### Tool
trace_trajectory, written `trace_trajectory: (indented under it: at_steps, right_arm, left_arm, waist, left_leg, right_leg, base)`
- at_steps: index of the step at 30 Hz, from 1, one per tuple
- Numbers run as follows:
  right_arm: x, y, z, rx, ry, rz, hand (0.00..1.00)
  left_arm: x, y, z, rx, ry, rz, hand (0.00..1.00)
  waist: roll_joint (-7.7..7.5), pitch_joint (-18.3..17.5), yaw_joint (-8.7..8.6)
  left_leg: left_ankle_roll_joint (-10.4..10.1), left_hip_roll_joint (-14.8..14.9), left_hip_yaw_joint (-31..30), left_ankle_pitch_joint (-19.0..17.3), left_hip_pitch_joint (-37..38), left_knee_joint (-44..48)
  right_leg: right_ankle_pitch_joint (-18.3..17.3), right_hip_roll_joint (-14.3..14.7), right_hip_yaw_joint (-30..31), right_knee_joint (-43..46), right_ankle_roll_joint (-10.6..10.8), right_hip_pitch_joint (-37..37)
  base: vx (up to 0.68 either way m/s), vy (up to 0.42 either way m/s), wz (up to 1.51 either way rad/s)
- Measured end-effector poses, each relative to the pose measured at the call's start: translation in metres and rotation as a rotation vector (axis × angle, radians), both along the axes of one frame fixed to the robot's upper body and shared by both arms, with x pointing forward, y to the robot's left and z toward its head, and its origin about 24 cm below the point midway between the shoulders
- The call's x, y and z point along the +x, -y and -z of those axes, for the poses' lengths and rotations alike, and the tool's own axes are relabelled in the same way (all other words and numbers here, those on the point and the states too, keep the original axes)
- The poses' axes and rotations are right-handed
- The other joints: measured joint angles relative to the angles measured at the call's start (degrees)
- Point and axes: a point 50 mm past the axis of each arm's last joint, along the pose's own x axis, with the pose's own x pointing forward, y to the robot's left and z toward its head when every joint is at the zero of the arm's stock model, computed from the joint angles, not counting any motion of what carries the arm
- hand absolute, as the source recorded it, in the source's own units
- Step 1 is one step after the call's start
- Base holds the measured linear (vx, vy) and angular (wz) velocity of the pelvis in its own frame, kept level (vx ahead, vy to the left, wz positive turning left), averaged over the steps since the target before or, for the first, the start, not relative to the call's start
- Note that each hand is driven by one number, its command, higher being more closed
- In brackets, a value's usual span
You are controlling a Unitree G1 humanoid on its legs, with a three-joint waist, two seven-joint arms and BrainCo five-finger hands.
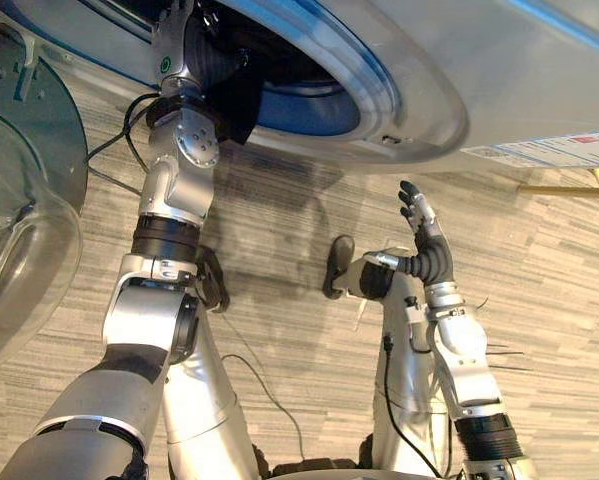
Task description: Pick up the laundry basket with both hands and put the clothes into the washing machine.
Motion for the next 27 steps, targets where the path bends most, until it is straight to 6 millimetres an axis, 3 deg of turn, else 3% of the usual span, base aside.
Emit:
trace_trajectory:
  at_steps: [7, 15, 20, 27]
  right_arm:
    - [0.001, 0.0, 0.003, -0.002, -0.03, 0.008, 0.0]
    - [0.001, -0.003, 0.004, -0.006, -0.029, 0.021, 0.0]
    - [0.002, -0.002, 0.004, -0.004, -0.029, 0.041, 0.0]
    - [0.002, -0.002, 0.004, -0.001, -0.027, 0.052, 0.0]
  left_arm:
    - [-0.006, 0.005, 0.004, -0.129, 0.004, 0.117, 1.0]
    - [-0.012, 0.003, 0.003, -0.426, 0.084, 0.237, 1.0]
    - [-0.021, 0.0, -0.021, -0.697, 0.208, 0.39, 1.0]
    - [-0.038, -0.011, -0.072, -0.976, 0.408, 0.586, 1.0]
  waist:
    - [0.04, 0.0, 0.01]
    - [0.03, -0.1, -0.12]
    - [0.01, -0.1, -0.29]
    - [0.01, -0.1, -0.58]
  left_leg:
    - [0.0, 0.0, 0.0, 0.0, 0.0, 0.0]
    - [0.0, 0.0, 0.4, 0.0, 0.0, -0.2]
    - [0.0, 0.0, 0.6, 0.0, 0.0, -0.3]
    - [0.0, 0.1, 0.7, 0.0, 0.0, -0.4]
  right_leg:
    - [0.1, 0.0, 0.0, 0.1, -0.2, 0.0]
    - [0.1, 0.0, 0.3, 0.1, -0.3, -0.4]
    - [0.2, 0.0, 0.5, 0.0, -0.3, -0.7]
    - [0.7, 0.1, 0.4, -0.7, -0.8, -0.7]
  base:
    - [0.04, -0.039, 0.01]
    - [0.02, -0.02, 0.0]
    - [0.0, 0.0, 0.0]
    - [0.0, 0.0, -0.03]
